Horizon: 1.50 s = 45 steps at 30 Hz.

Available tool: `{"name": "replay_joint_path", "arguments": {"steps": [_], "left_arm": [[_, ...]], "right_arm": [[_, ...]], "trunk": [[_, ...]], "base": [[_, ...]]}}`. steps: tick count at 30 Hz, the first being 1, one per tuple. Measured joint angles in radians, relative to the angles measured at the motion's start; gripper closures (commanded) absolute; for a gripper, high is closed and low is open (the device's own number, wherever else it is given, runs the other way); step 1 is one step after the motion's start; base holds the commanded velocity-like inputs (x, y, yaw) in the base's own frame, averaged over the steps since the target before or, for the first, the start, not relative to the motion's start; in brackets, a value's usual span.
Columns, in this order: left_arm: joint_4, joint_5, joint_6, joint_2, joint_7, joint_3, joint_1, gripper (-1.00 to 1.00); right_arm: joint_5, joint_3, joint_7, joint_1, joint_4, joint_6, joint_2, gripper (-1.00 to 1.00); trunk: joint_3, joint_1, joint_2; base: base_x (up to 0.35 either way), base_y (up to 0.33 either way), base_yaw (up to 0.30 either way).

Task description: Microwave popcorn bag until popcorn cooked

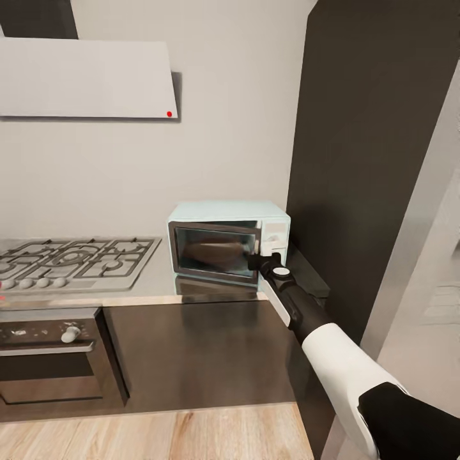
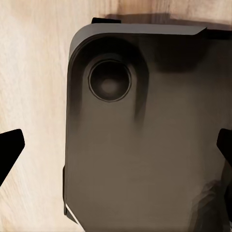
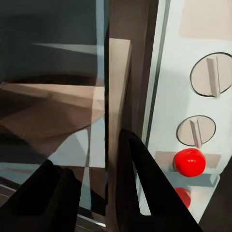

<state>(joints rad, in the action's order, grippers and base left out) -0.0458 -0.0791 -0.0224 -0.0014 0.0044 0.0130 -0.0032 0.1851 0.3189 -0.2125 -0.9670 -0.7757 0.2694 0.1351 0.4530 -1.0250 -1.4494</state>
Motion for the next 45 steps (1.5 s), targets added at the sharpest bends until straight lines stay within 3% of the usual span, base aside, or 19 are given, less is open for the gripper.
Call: {"name": "replay_joint_path", "arguments": {"steps": [5, 6, 17, 20, 21, 23, 25, 26, 30, 31, 33, 34, 36, 37, 38, 40, 41, 42, 45], "left_arm": [[0.0, 0.0, 0.0, 0.0, 0.0, 0.0, 0.0, -1.0], [0.0, 0.0, 0.0, 0.0, 0.0, 0.0, 0.0, -1.0], [-0.001, 0.0, 0.0, 0.0, 0.0, 0.0, 0.0, -1.0], [-0.001, 0.0, 0.0, 0.0, 0.0, 0.0, 0.0, -1.0], [-0.001, 0.0, 0.0, 0.0, 0.0, 0.0, 0.0, -1.0], [-0.001, 0.0, 0.0, 0.0, 0.0, 0.0, 0.0, -1.0], [-0.001, 0.0, 0.0, 0.0, 0.0, 0.0, 0.0, -1.0], [-0.001, 0.0, 0.0, 0.0, 0.0, 0.0, 0.0, -1.0], [-0.001, 0.0, 0.0, 0.0, 0.0, 0.0, 0.001, -1.0], [-0.001, 0.0, 0.0, 0.0, 0.0, 0.0, 0.0, -1.0], [-0.001, 0.0, 0.0, 0.0, 0.0, 0.0, 0.0, -1.0], [-0.001, 0.0, 0.0, 0.0, 0.0, 0.0, 0.0, -1.0], [-0.001, 0.0, 0.0, 0.0, 0.0, 0.0, 0.0, -1.0], [-0.002, 0.0, -0.001, 0.0, 0.0, 0.0, 0.0, -1.0], [-0.001, 0.0, -0.001, 0.0, 0.0, 0.0, 0.0, -1.0], [-0.002, 0.0, -0.001, 0.0, 0.001, 0.0, 0.0, -1.0], [-0.002, 0.0, -0.001, -0.001, 0.002, 0.0, 0.0, -1.0], [-0.002, 0.0, -0.001, -0.001, 0.002, 0.001, 0.0, -1.0], [-0.002, 0.0, -0.001, -0.001, 0.001, 0.001, 0.0, -1.0]], "right_arm": [[0.001, 0.001, -0.002, 0.0, 0.0, 0.001, 0.0, 1.0], [0.001, 0.002, -0.002, 0.0, 0.0, 0.001, 0.0, -1.0], [-0.007, 0.001, -0.014, 0.002, 0.001, 0.022, -0.005, -1.0], [-0.008, 0.018, 0.027, 0.025, 0.001, 0.044, -0.007, -1.0], [-0.009, 0.04, 0.06, 0.038, -0.001, 0.048, -0.011, -1.0], [-0.01, 0.08, 0.1, 0.048, -0.004, 0.051, -0.046, -1.0], [-0.009, 0.139, 0.152, 0.074, -0.008, 0.052, -0.115, -1.0], [-0.008, 0.153, 0.168, 0.087, -0.009, 0.052, -0.138, -1.0], [0.004, 0.169, 0.204, 0.121, -0.008, 0.053, -0.243, -1.0], [0.007, 0.167, 0.205, 0.122, -0.006, 0.054, -0.258, -1.0], [0.013, 0.147, 0.202, 0.124, -0.003, 0.054, -0.283, -1.0], [0.017, 0.112, 0.2, 0.124, -0.004, 0.055, -0.29, -1.0], [0.015, -0.031, 0.197, 0.124, -0.014, 0.056, -0.293, -1.0], [0.012, -0.084, 0.196, 0.124, -0.023, 0.059, -0.292, -1.0], [0.011, -0.108, 0.194, 0.124, -0.039, 0.065, -0.29, -1.0], [0.009, -0.14, 0.179, 0.124, -0.122, 0.093, -0.283, -1.0], [0.01, -0.148, 0.154, 0.124, -0.237, 0.152, -0.277, -1.0], [0.009, -0.149, 0.147, 0.124, -0.277, 0.169, -0.275, -1.0], [0.005, -0.147, 0.136, 0.124, -0.285, 0.173, -0.271, -1.0]], "trunk": [[0.0, 0.0, 0.0], [0.0, 0.0, 0.0], [0.0, 0.0, 0.0], [0.0, 0.0, 0.0], [0.0, 0.0, 0.0], [0.0, 0.0, 0.0], [0.0, 0.0, 0.0], [0.0, 0.0, 0.0], [0.0, 0.0, 0.0], [0.0, 0.0, 0.0], [0.0, 0.0, 0.0], [0.0, 0.0, 0.0], [0.0, 0.0, 0.0], [0.0, 0.0, 0.0], [0.0, 0.0, 0.0], [0.0, 0.0, 0.0], [0.0, 0.0, 0.0], [0.0, 0.0, 0.0], [0.0, 0.0, 0.0]], "base": [[0.0, 0.0, 0.0], [0.0, 0.0, 0.0], [0.0, 0.0, 0.0], [0.0, 0.0, 0.0], [0.0, 0.0, 0.0], [0.0, 0.0, 0.0], [0.0, 0.0, 0.0], [0.0, 0.0, 0.0], [0.0, 0.0, 0.0], [0.0, 0.0, 0.0], [0.0, 0.0, 0.0], [0.0, 0.0, 0.0], [0.0, 0.0, 0.0], [0.0, 0.0, 0.0], [0.0, 0.0, 0.0], [0.0, 0.0, 0.0], [0.0, 0.0, 0.0], [0.0, 0.0, 0.0], [0.064, 0.0, 0.0]]}}
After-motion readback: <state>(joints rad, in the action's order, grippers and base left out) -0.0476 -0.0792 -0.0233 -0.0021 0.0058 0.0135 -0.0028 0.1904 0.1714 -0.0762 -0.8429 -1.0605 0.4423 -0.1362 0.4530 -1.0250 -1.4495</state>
